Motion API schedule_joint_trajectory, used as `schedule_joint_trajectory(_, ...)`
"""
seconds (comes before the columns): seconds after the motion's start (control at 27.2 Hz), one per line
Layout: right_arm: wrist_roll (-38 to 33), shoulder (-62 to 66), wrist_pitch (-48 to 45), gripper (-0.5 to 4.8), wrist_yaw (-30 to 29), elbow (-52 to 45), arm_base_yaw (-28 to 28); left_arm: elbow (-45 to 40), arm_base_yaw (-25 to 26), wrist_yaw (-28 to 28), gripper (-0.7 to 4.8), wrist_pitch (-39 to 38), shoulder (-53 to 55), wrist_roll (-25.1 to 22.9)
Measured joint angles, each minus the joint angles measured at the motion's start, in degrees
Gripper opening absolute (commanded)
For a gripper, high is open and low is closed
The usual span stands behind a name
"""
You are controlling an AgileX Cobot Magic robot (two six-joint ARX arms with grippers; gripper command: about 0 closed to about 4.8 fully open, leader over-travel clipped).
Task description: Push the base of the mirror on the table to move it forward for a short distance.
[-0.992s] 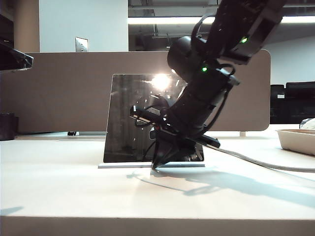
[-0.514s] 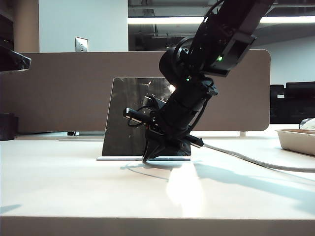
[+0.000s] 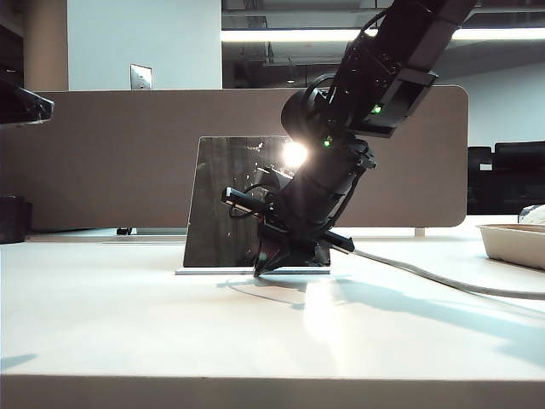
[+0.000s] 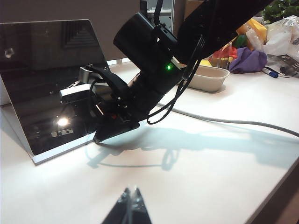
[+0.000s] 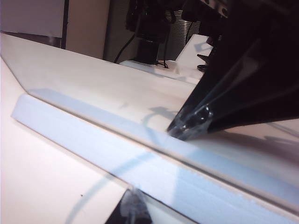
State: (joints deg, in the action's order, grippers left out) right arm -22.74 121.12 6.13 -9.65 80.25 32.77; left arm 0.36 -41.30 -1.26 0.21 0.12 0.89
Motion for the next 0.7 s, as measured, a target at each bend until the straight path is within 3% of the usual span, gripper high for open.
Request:
schedule_joint_trajectory(0.33, -0.07, -1.2, 2.93, -0.06, -3.69, -0.28, -0.33, 0.0, 0.0, 0.0, -0.01, 0.0, 0.0, 0.0)
schedule_joint_trajectory(0.51, 0.17, -7.19, 12.96, -0.06, -3.41, -1.53, 1.53, 0.0, 0.0, 0.0, -0.01, -0.02, 0.0, 0.0)
schedule_joint_trajectory(0.7, 0.31, -17.73, 13.44, -0.06, -2.91, -1.07, 4.11, 0.0, 2.6, -0.9, -0.01, 0.0, 0.0, 0.0)
